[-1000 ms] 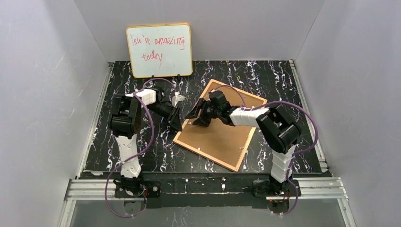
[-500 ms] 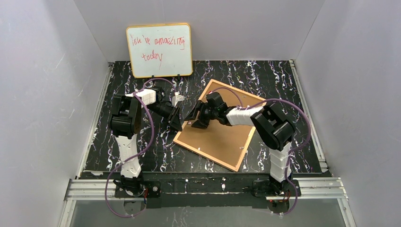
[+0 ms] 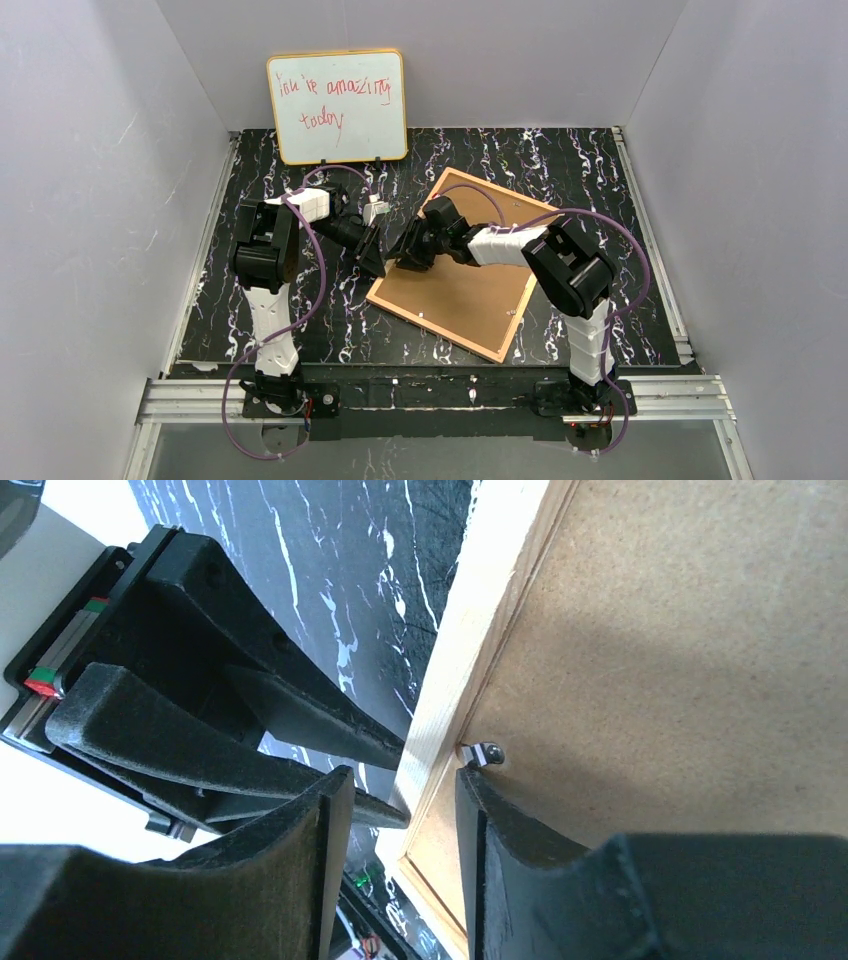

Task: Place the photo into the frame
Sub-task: Install the photo frame at the center of the board.

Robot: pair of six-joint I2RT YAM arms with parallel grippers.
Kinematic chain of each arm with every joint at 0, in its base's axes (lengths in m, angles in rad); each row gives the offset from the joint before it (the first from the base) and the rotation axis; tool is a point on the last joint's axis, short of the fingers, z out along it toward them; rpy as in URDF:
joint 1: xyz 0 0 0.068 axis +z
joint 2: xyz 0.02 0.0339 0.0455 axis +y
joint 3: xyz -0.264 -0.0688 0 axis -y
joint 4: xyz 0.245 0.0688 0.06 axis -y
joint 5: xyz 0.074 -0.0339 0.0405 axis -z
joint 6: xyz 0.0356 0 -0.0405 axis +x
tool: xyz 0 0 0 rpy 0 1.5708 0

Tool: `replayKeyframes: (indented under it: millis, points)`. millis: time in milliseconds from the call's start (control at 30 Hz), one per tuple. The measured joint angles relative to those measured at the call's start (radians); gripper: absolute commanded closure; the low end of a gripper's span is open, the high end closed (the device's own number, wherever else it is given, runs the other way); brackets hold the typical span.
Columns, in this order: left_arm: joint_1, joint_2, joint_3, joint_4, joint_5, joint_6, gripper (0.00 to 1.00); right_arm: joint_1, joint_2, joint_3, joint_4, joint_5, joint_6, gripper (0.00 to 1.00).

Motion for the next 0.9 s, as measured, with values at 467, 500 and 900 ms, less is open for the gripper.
replayKeyframes:
  millis: [467, 500, 900]
  points:
    - [0.0, 0.0, -0.001, 0.001, 0.001, 0.002, 0.76, 0.023, 0.0, 0.023, -0.048, 0.08, -0.049, 0.61]
    - [0.0, 0.0, -0.002, 0.002, 0.001, 0.003, 0.76, 0.024, 0.0, 0.024, -0.048, 0.084, -0.053, 0.64]
    - [0.001, 0.0, -0.009, 0.006, 0.011, 0.007, 0.76, 0.024, -0.002, 0.028, -0.051, 0.086, -0.11, 0.53]
